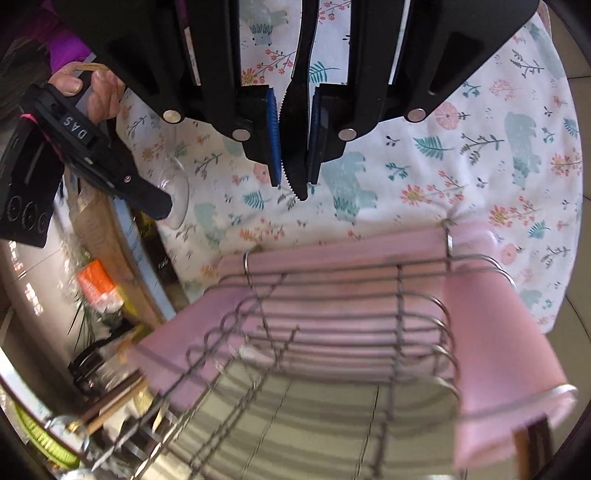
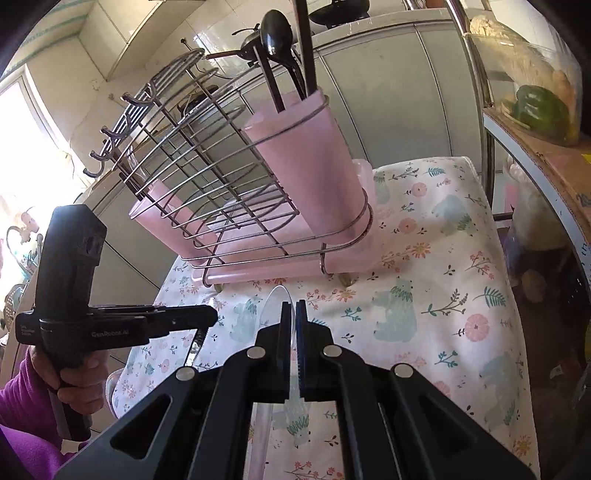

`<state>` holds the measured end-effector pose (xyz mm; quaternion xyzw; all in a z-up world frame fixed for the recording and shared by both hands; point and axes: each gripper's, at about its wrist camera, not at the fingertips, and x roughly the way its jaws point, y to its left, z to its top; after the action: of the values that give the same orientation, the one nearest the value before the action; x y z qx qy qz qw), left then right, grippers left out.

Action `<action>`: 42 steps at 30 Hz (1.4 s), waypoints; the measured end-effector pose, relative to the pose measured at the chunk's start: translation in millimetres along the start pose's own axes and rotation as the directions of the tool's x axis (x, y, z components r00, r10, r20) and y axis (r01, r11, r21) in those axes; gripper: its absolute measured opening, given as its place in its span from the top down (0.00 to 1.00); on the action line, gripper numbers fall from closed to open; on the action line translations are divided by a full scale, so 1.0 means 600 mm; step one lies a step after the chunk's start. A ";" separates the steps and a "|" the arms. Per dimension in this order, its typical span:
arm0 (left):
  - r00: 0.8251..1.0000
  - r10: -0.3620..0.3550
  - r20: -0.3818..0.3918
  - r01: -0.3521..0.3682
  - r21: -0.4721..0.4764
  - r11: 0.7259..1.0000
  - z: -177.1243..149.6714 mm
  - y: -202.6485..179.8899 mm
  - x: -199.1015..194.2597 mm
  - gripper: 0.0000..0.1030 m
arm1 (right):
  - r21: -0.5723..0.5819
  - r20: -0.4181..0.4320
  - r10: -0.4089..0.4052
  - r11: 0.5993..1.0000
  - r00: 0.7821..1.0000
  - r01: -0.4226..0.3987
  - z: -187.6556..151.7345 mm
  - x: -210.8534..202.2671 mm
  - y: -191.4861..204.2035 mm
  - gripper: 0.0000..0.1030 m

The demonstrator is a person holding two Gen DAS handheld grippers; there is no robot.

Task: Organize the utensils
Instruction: 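Lift the black spatula and clear spoon up above the pink cups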

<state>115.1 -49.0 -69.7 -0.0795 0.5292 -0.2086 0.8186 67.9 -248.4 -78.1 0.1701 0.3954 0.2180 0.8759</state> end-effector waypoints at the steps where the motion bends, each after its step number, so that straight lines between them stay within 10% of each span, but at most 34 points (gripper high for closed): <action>1: 1.000 -0.003 0.024 0.003 -0.004 1.000 -0.003 0.004 -0.013 0.87 | -0.008 0.010 -0.002 1.000 1.000 0.002 0.001 -0.003 0.004 0.98; 28: 0.888 0.076 0.454 -0.062 -0.045 0.997 -0.005 0.042 -0.240 0.87 | -0.149 0.236 -0.060 0.984 0.970 0.097 0.062 -0.082 0.063 0.98; 42: 0.748 0.159 0.645 -0.128 -0.094 0.987 0.037 0.050 -0.342 0.87 | -0.196 0.415 -0.067 0.967 0.907 0.161 0.144 -0.143 0.091 0.98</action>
<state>70.3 63.3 100.5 -0.1242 0.2214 -0.0930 0.9628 69.7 -257.6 55.2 0.0873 0.1872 0.1697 0.9636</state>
